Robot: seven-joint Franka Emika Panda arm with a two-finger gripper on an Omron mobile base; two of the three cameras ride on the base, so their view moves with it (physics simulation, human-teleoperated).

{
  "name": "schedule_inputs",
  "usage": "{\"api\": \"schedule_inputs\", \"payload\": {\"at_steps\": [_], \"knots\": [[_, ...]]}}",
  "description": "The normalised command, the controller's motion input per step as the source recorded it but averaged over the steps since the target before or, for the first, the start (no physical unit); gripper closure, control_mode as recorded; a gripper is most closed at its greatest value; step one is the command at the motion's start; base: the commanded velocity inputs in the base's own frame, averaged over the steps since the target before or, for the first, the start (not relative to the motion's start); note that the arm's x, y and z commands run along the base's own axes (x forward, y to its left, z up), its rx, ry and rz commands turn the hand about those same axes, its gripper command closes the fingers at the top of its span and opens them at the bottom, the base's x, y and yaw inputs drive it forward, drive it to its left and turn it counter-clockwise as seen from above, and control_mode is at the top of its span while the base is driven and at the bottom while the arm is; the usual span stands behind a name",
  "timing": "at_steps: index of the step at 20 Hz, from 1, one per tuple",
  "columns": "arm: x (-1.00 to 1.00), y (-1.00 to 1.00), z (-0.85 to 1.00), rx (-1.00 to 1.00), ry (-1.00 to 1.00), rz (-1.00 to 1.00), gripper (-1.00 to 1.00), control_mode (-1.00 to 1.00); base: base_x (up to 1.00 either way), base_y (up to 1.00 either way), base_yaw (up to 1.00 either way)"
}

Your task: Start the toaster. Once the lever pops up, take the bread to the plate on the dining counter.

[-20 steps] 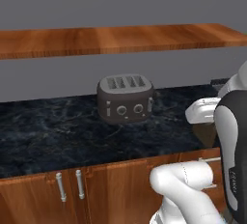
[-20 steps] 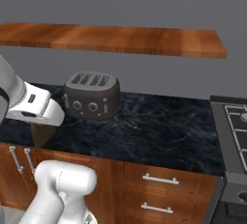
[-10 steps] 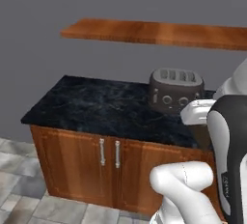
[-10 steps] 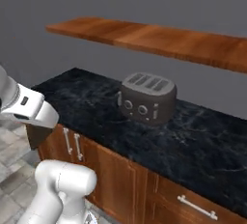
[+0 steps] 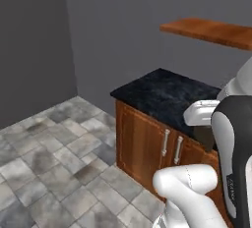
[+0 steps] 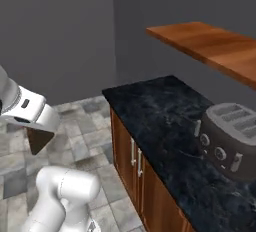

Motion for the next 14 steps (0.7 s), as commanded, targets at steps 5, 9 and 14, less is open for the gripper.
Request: {"api": "schedule_inputs", "payload": {"at_steps": [5,9,14], "knots": [[0.0,0.0,0.0,0.0,0.0,0.0,1.0,1.0,0.0,0.17,0.84],[0.0,0.0,0.0,0.0,0.0,0.0,1.0,1.0,0.03,0.15,0.88],[0.0,0.0,0.0,0.0,0.0,0.0,1.0,1.0,0.07,0.19,0.86]]}}
